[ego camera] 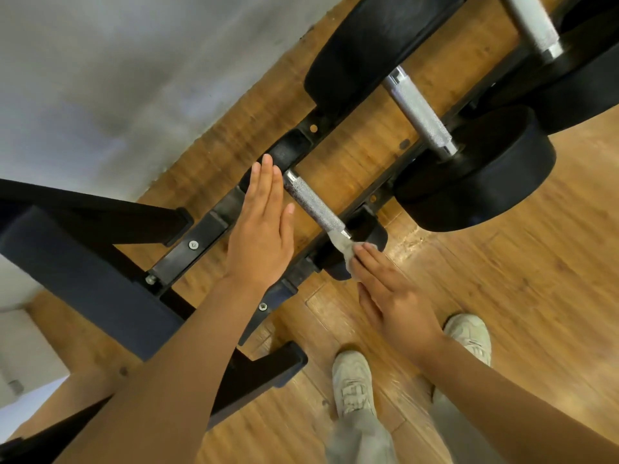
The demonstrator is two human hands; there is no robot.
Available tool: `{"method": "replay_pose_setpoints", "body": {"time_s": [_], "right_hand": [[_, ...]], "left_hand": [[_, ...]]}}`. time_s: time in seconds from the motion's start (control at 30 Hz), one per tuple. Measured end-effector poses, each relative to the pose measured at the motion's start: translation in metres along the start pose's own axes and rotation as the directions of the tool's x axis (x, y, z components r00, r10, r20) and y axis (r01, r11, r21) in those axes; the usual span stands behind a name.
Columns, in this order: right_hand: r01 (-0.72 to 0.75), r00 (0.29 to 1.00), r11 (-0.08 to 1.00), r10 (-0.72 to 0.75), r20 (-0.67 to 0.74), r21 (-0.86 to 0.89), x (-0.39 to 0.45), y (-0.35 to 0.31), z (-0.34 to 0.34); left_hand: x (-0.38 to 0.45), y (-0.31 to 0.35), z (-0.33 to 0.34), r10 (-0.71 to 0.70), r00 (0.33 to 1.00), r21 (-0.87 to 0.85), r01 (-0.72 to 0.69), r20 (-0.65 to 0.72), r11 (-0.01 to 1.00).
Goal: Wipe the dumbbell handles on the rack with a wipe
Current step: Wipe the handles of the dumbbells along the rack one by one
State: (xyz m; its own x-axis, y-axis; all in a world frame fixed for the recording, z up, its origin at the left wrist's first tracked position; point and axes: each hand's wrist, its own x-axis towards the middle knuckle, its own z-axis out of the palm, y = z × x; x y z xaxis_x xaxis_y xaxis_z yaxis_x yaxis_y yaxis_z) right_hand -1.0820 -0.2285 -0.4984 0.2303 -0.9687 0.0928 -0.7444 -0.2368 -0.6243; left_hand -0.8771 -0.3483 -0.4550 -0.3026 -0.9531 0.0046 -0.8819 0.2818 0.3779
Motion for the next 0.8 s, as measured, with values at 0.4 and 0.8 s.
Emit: {"method": "replay_pose_setpoints", "body": {"time_s": [0.4, 0.8], "right_hand": [[0.014, 0.988, 0.954, 0.033, 0.149, -0.299, -0.005, 0.0, 0.018], [-0.281, 0.957, 0.905, 0.289, -0.024, -0.32, -0.002, -0.036, 0.043]], "left_hand": [[0.0, 0.0, 0.003, -0.005, 1.0, -0.018, 0.004, -0.005, 1.0], [0.001, -0.011, 0.006, 0.079, 0.997, 0.01, -0.079, 0.006, 0.997]]}}
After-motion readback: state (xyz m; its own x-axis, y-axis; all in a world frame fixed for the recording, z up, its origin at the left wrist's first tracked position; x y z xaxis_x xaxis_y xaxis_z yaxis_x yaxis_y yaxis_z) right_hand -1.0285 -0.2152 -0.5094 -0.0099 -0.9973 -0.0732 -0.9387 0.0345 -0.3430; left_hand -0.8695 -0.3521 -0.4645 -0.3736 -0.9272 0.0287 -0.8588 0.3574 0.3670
